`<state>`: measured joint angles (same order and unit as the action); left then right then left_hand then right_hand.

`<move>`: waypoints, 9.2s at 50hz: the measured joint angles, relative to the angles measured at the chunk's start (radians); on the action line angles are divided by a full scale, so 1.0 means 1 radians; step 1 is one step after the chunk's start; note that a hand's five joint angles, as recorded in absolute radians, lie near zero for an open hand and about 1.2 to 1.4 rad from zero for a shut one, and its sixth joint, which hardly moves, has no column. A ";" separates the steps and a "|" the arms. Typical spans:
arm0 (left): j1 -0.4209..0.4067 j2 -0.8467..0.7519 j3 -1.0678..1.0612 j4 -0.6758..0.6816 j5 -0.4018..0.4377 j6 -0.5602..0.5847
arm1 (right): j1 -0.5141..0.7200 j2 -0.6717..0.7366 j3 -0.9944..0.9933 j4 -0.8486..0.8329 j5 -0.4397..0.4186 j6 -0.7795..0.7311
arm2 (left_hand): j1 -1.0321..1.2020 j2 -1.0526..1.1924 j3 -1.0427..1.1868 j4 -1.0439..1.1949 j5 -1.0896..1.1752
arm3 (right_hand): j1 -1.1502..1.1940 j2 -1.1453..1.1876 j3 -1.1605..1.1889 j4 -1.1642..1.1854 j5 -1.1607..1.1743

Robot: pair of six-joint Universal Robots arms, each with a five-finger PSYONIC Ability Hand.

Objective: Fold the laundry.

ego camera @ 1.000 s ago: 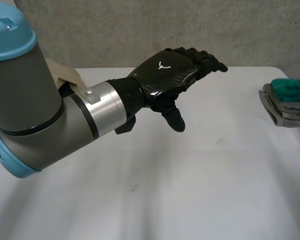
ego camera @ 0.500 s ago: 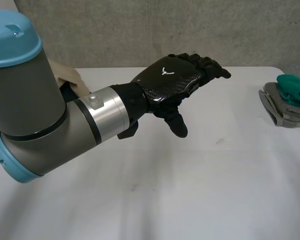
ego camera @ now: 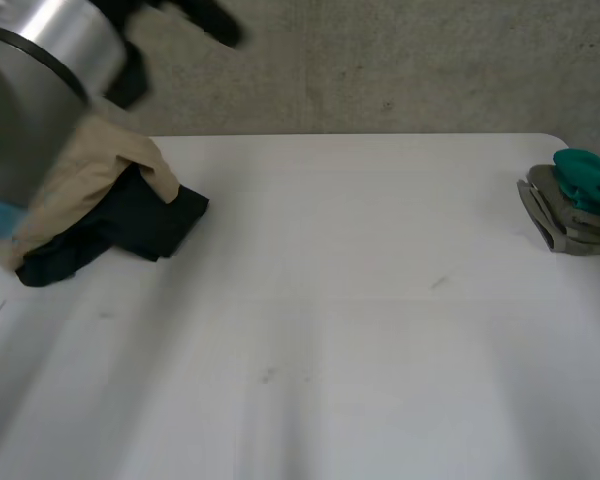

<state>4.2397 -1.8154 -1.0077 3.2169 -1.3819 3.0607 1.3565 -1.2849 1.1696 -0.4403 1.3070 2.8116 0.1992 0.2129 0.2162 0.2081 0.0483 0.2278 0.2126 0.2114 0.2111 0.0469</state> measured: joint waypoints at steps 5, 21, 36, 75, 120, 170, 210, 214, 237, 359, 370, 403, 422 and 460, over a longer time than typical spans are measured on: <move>0.163 -0.016 -0.008 0.005 -0.097 0.083 | 0.188 -0.094 0.235 -0.015 -0.101 0.060 | 0.000 0.000 0.000 0.000 0.000 | 0.000 0.000 0.000 -0.001 0.000; 0.421 -0.625 0.124 0.216 -0.090 0.657 | 0.364 -0.069 0.659 0.010 -0.149 -0.084 | 0.000 -0.004 -0.001 -0.003 0.000 | 0.000 0.000 0.000 -0.001 0.000; 0.377 -0.603 0.121 0.353 -0.091 0.590 | 0.335 -0.047 0.723 0.009 -0.144 -0.151 | 0.913 0.980 0.961 0.979 0.912 | 0.000 0.000 0.000 -0.001 0.000; -0.220 -0.076 -0.417 -0.038 -0.141 0.225 | 0.335 -0.147 0.690 0.192 0.003 -0.138 | 0.042 0.041 0.035 0.035 0.014 | 0.000 0.000 0.000 -0.001 0.000; -0.058 0.064 -0.791 0.323 -0.393 0.385 | 0.476 -0.207 0.740 0.299 0.041 -0.142 | 0.940 0.984 0.950 0.988 0.907 | 0.000 0.000 0.000 -0.001 0.000; -0.319 0.046 -0.621 0.072 -0.220 0.277 | 0.209 -0.340 0.715 0.498 -0.163 -0.307 | 0.332 0.313 0.312 0.321 0.308 | 0.012 0.019 0.020 0.017 0.015; -0.017 0.037 -1.141 0.162 -0.147 0.306 | 0.387 -0.151 0.899 0.198 -0.207 -0.372 | 0.805 0.821 0.813 0.819 0.795 | 0.889 0.959 0.967 0.980 0.937; -0.017 0.011 -1.131 0.187 -0.150 0.354 | 0.382 -0.210 0.895 0.200 -0.195 -0.319 | 0.914 0.966 0.954 0.969 0.940 | 0.889 0.959 0.967 0.982 0.940; -0.006 0.641 -0.816 0.159 -0.162 0.360 | 0.379 -0.536 0.430 0.666 -0.078 -0.256 | 0.936 0.983 0.972 0.988 0.948 | 0.889 0.959 0.967 0.984 0.940; -0.152 -0.790 0.351 0.277 -0.072 0.586 | 0.437 0.251 0.253 0.123 0.311 -0.262 | -0.013 -0.001 -0.003 -0.005 0.000 | -0.001 -0.001 0.000 0.002 -0.001; -0.164 -0.458 -0.084 0.283 -0.071 0.537 | 0.382 0.047 0.498 0.466 0.204 -0.097 | -0.013 -0.003 -0.003 -0.005 0.000 | -0.001 -0.001 0.000 0.002 -0.001; -0.137 -0.255 -0.305 0.273 -0.075 0.409 | 0.506 -0.040 0.578 0.128 0.093 -0.617 | -0.013 -0.003 -0.003 -0.005 0.000 | 0.889 0.963 0.965 0.985 0.933; -0.103 -0.237 -0.326 0.278 -0.076 0.328 | 0.855 0.110 0.504 0.081 -0.084 -0.630 | -0.013 -0.003 -0.003 -0.005 0.000 | -0.004 -0.002 -0.001 0.000 -0.002; -0.268 -0.611 0.077 -0.369 -0.275 0.133 | 0.535 0.401 0.070 0.652 0.060 0.014 | -0.021 -0.003 -0.003 -0.005 -0.001 | -0.024 -0.029 -0.007 -0.001 -0.002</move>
<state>3.9716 -2.4267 -0.9306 2.8477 -1.6567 3.1940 1.8917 -0.8843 1.2391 0.2121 1.3667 2.8253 0.1779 0.2098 0.2128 0.2034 0.0475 0.2037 0.1841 0.2044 0.2100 0.0454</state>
